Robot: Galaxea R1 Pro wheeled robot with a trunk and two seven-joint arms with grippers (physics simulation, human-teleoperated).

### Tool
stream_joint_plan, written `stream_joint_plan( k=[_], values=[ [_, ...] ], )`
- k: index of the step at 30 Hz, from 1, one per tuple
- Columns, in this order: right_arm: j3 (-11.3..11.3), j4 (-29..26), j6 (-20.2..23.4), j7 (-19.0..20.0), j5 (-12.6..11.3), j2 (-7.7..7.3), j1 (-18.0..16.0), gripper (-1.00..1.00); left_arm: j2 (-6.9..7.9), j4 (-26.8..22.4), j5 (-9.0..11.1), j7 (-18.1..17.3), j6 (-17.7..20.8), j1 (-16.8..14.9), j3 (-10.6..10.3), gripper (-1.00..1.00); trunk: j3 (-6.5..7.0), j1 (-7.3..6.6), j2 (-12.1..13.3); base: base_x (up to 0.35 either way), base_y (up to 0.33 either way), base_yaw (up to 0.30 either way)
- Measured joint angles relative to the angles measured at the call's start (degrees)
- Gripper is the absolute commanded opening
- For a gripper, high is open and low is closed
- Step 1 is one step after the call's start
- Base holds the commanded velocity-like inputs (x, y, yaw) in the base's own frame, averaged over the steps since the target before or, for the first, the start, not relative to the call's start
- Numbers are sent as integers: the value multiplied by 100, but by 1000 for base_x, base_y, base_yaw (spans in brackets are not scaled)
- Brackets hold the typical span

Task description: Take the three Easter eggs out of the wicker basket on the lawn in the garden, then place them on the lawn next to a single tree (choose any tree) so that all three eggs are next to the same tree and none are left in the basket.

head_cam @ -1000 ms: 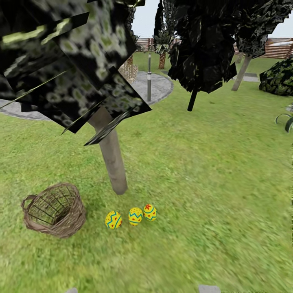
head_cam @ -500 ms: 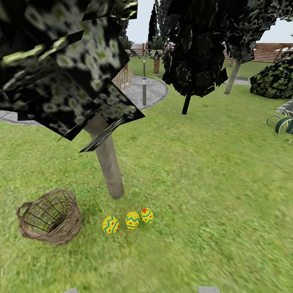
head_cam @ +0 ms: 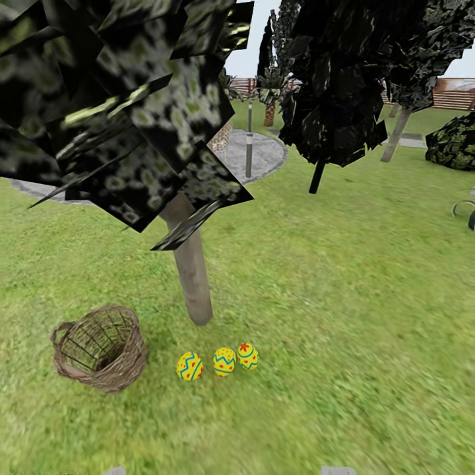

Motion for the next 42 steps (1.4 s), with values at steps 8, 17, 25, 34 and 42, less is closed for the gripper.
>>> stream_joint_plan(
  k=[8, 17, 25, 34, 42],
  values=[
    [3, 6, -128, 0, -8, 0, 1, 100, 0, -1, 0, -2, 0, 0, 2, 100, 213, -176, 321, 0, 0, 165],
    [3, 8, -141, 0, -10, 5, 1, 100, 0, 1, 0, -1, 0, 0, 0, 100, 452, -374, 682, 0, 0, 144],
    [2, 7, -142, 0, -18, 1, 2, 100, 0, 3, 0, 0, 0, -1, 1, 100, 668, -549, 1003, 0, 0, 44],
    [-1, 7, -141, 5, -33, -1, 38, 100, 0, 10, -7, 0, 2, -1, -4, 100, 912, -747, 1365, 0, 0, 0],
    [-1, 5, -141, 9, -36, -1, 46, 100, 1, 12, -1, -5, 7, -1, 2, 100, 1059, -836, 1527, 0, 0, 0]
  ],
)
